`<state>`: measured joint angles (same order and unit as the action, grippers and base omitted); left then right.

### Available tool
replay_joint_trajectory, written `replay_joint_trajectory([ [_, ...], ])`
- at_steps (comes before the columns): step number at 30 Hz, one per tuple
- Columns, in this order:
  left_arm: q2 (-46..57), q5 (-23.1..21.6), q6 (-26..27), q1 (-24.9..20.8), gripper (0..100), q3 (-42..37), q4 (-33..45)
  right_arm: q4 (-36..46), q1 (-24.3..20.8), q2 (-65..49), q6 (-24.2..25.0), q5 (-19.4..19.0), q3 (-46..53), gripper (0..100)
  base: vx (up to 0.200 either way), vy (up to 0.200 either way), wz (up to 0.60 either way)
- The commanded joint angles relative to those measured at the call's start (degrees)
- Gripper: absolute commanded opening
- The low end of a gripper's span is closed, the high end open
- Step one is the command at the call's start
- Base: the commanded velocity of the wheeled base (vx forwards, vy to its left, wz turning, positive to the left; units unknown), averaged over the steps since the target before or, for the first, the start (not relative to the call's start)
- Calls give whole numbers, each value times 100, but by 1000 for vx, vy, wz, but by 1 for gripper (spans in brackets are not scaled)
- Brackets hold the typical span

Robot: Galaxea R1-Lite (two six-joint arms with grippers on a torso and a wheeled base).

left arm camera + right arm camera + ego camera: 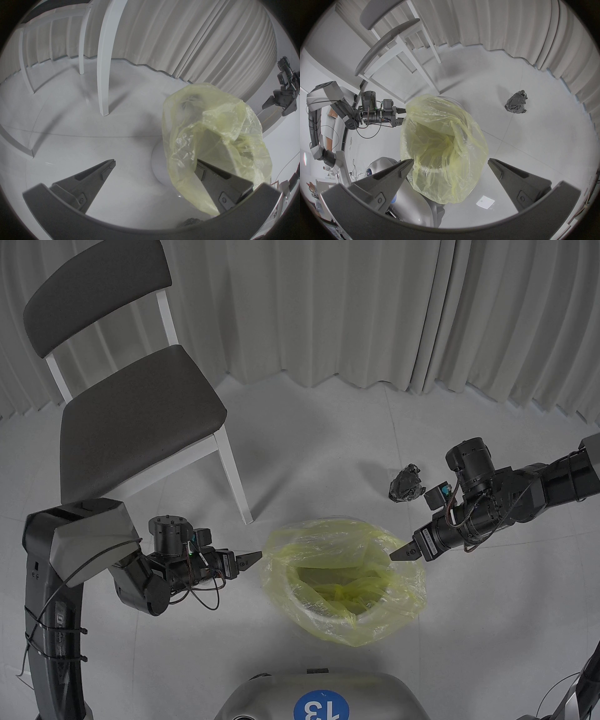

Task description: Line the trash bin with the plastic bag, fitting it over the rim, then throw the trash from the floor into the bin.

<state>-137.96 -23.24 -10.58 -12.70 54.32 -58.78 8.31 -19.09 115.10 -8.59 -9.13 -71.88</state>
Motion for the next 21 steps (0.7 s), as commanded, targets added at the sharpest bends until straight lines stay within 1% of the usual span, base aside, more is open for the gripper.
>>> replay_joint_trajectory([
  [1,279,-32,-14,66,100,-97,-28,-14,46,56,-19,-1,-37,100,0,0,0],
  [5,375,-32,-14,66,100,-132,-63,-155,63,232,-63,17,-55,100,0,0,0],
  [7,437,-41,-14,75,100,-167,-72,-401,116,425,-143,34,-90,100,0,0,0],
  [9,472,-41,-58,75,100,-167,-81,-497,160,566,-222,140,-160,100,0,0,0],
  [10,481,-41,-58,75,100,-167,-81,-497,160,575,-222,148,-169,100,0,0,0],
  [11,525,-41,-76,75,100,-185,-89,-506,195,715,-283,236,-239,100,0,0,0],
  [21,648,-32,-67,49,100,-282,-81,-533,265,1181,-301,254,-485,100,0,0,0],
])
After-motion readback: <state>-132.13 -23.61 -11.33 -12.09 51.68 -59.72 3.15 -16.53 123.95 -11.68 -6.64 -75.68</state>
